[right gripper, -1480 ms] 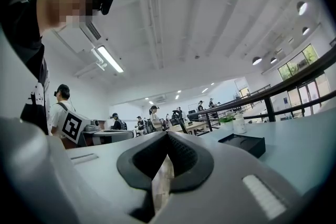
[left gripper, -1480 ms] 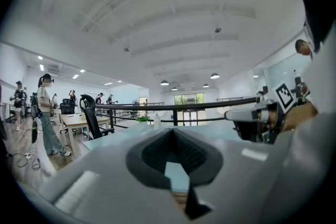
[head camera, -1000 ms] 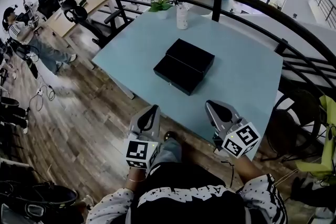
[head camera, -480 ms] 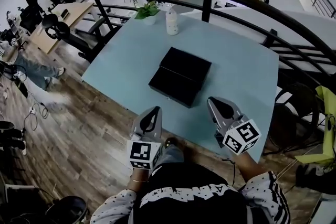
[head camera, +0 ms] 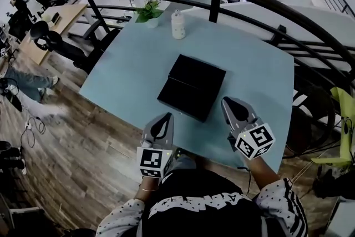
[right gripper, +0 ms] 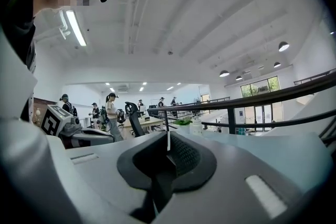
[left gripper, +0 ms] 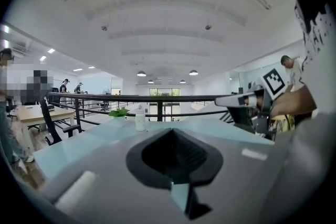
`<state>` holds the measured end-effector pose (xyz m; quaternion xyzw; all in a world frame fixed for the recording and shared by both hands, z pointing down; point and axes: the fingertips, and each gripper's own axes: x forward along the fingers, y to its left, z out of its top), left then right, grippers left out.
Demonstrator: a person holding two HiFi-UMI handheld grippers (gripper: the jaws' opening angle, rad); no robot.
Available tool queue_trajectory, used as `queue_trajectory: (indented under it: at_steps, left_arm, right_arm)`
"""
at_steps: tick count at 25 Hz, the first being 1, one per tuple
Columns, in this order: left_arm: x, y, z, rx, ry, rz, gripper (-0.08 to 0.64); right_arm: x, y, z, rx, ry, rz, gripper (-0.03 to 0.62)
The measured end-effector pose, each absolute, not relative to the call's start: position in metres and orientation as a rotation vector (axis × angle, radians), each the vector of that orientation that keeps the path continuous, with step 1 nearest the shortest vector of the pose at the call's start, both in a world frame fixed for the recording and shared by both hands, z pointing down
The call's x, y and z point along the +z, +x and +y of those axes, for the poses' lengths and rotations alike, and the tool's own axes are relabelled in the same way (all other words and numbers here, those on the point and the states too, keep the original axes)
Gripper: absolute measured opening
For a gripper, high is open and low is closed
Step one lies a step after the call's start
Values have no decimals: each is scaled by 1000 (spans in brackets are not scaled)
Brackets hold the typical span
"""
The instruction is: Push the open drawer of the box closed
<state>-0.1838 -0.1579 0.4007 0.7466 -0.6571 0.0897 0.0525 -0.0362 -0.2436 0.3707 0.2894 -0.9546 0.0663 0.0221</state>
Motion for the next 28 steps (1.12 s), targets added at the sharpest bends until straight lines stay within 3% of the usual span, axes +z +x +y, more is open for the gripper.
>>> queue_trajectory:
  at_steps: [16,28]
  left_arm:
    - [479,-229,-210,322,2309,-1768,0]
    - [541,-217,-213,410,2276,-1630,0]
  right_arm:
    - [439,-78,-321,260,1150,-2725,5]
    - [493,-65,-353,333,1327,-2544,14]
